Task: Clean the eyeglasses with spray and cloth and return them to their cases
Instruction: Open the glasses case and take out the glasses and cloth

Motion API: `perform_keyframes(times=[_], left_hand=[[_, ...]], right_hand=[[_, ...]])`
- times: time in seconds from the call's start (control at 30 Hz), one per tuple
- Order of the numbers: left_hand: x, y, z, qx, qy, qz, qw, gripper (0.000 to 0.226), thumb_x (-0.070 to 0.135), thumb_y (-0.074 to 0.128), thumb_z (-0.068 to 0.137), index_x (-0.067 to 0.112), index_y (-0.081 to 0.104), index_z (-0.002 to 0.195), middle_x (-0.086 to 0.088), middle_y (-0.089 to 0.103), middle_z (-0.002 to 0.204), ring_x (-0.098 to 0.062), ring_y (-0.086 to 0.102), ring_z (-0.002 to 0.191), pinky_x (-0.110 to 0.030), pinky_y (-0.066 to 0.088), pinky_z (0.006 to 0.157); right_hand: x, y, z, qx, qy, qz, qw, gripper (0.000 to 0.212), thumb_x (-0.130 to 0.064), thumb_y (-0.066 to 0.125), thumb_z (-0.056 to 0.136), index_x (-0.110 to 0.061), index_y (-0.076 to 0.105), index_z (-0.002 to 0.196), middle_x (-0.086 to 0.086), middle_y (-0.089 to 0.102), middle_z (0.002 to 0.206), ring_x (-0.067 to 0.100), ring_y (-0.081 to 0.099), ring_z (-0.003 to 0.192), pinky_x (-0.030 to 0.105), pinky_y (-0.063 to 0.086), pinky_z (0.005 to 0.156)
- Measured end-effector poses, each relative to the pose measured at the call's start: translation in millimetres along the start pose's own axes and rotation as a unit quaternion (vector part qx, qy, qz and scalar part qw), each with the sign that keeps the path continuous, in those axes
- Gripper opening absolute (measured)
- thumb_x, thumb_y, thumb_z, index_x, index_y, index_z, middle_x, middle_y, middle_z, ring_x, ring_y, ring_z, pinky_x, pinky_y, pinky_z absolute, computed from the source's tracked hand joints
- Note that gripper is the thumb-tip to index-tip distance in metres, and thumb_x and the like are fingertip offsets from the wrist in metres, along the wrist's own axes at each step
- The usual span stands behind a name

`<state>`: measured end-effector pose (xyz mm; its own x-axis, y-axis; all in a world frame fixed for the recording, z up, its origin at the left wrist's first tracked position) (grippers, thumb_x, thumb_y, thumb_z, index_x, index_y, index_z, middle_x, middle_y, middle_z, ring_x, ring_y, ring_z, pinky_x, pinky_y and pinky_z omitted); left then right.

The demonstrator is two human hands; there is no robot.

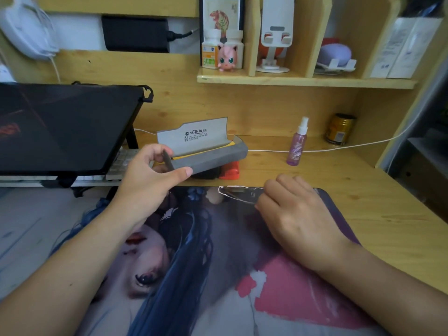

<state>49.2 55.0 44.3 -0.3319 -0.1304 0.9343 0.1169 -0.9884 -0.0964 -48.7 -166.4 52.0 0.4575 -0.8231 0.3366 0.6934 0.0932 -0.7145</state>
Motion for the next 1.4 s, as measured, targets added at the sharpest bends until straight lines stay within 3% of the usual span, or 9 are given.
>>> perform_keyframes(times=[0.17,0.5,0.6,0.7,0.83,1.07,1.17,1.3,1.4], left_hand=[[-4.9,4.2,-1.5,-0.008,-0.013,0.009,1.000,0.036,0.009,0.084,0.078,0.022,0.059,0.100,0.014,0.052,0.091,0.005,0.056,0.065,-0.028,0.046,0.067],[-12.7,4.9,-2.2,-0.038,-0.036,-0.006,0.999,0.039,0.008,0.084,0.078,0.029,0.059,0.100,0.011,0.054,0.100,-0.011,0.060,0.080,-0.026,0.042,0.064],[-6.9,9.6,-6.4,-0.052,-0.038,-0.019,0.998,0.042,0.001,0.080,0.080,0.022,0.058,0.108,0.020,0.059,0.092,-0.010,0.065,0.080,-0.018,0.045,0.059],[1.6,17.8,-13.7,-0.086,-0.031,-0.032,0.995,0.047,-0.007,0.077,0.080,0.020,0.058,0.114,0.024,0.066,0.097,-0.013,0.072,0.088,-0.018,0.055,0.070],[15.4,36.8,-27.7,-0.162,-0.003,-0.051,0.985,0.057,-0.006,0.083,0.073,0.034,0.061,0.108,-0.020,0.058,0.130,-0.025,0.073,0.099,-0.023,0.056,0.080],[27.2,61.6,-49.3,-0.221,0.045,-0.049,0.973,0.055,-0.019,0.074,0.075,0.024,0.060,0.107,0.004,0.051,0.132,-0.024,0.069,0.101,-0.027,0.058,0.086],[24.4,65.5,-52.9,-0.267,0.017,-0.058,0.962,0.055,-0.020,0.071,0.078,0.028,0.058,0.104,-0.007,0.069,0.114,-0.025,0.071,0.100,-0.032,0.059,0.089],[29.5,65.9,-55.1,-0.282,0.041,-0.028,0.958,0.051,-0.008,0.078,0.077,0.025,0.056,0.109,-0.031,0.055,0.111,-0.048,0.056,0.105,-0.062,0.051,0.092],[29.7,64.1,-54.8,-0.283,0.046,-0.022,0.958,0.049,-0.007,0.076,0.078,0.024,0.056,0.111,-0.033,0.053,0.112,-0.050,0.054,0.105,-0.067,0.047,0.092]], right_hand=[[-3.5,18.9,-9.5,-0.071,-0.025,-0.011,0.997,0.022,-0.005,0.066,0.086,-0.015,0.054,0.071,0.004,0.048,0.075,0.028,0.047,0.075,0.040,0.032,0.065],[-10.5,2.0,-9.9,-0.165,0.018,-0.021,0.986,0.023,-0.005,0.069,0.063,-0.023,0.055,0.059,-0.002,0.050,0.054,0.024,0.047,0.058,0.036,0.021,0.062],[-7.2,-12.7,-4.1,-0.093,0.041,0.025,0.995,0.014,-0.017,0.065,0.083,-0.022,0.063,0.070,-0.001,0.056,0.058,0.027,0.053,0.057,0.034,0.035,0.056],[34.9,-30.2,-1.3,0.047,0.172,0.138,0.974,0.017,-0.024,0.061,0.096,-0.017,0.071,0.083,0.000,0.066,0.074,0.024,0.060,0.067,0.036,0.048,0.060],[89.5,-45.2,-10.5,0.133,0.265,0.154,0.943,0.006,-0.014,0.069,0.093,-0.012,0.075,0.092,-0.001,0.062,0.081,0.012,0.053,0.070,0.022,0.041,0.065],[89.0,-32.4,-5.6,0.033,0.196,0.168,0.965,0.006,-0.018,0.080,0.083,-0.020,0.079,0.090,-0.009,0.056,0.076,0.008,0.046,0.073,0.029,0.041,0.067],[96.0,-32.5,-6.2,0.024,0.228,0.168,0.959,0.013,-0.024,0.078,0.085,-0.020,0.077,0.098,-0.014,0.059,0.077,0.002,0.043,0.073,0.022,0.036,0.067],[95.4,-23.9,-7.3,-0.035,0.226,0.200,0.953,0.012,-0.017,0.080,0.080,-0.024,0.072,0.084,-0.015,0.062,0.078,0.004,0.051,0.077,0.008,0.035,0.069],[91.9,-15.7,-9.3,-0.083,0.194,0.245,0.946,0.015,-0.019,0.085,0.076,-0.026,0.072,0.079,-0.010,0.061,0.081,0.001,0.051,0.080,0.011,0.036,0.073]])
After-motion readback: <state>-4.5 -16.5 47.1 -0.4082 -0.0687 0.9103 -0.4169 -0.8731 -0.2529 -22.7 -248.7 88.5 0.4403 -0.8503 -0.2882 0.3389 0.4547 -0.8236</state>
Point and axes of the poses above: each hand's wrist, its own z-axis towards the middle knuckle, its own y-axis out of the palm, x = y × z, the point moved 7 cm from there along z, towards the middle knuckle
